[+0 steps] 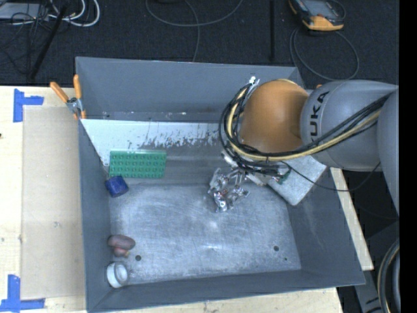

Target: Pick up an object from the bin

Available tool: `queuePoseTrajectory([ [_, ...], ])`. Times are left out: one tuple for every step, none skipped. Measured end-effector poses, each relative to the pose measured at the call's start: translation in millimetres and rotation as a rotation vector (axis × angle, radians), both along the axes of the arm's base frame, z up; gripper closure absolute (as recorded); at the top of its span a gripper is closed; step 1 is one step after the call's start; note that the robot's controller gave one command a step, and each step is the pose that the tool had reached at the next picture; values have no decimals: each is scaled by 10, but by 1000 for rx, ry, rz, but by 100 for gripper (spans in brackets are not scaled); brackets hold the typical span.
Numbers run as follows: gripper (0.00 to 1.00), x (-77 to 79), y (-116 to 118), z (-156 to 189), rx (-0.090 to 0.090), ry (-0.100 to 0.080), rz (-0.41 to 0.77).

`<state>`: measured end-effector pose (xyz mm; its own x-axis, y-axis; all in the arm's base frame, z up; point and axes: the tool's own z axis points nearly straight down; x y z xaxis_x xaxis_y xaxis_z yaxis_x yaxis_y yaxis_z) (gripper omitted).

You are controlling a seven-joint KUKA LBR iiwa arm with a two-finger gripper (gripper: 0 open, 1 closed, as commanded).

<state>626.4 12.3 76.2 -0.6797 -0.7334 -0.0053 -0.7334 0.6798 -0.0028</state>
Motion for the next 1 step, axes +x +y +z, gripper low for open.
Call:
queuePoseTrajectory([
  [100, 11, 13, 479, 0, 1, -5],
])
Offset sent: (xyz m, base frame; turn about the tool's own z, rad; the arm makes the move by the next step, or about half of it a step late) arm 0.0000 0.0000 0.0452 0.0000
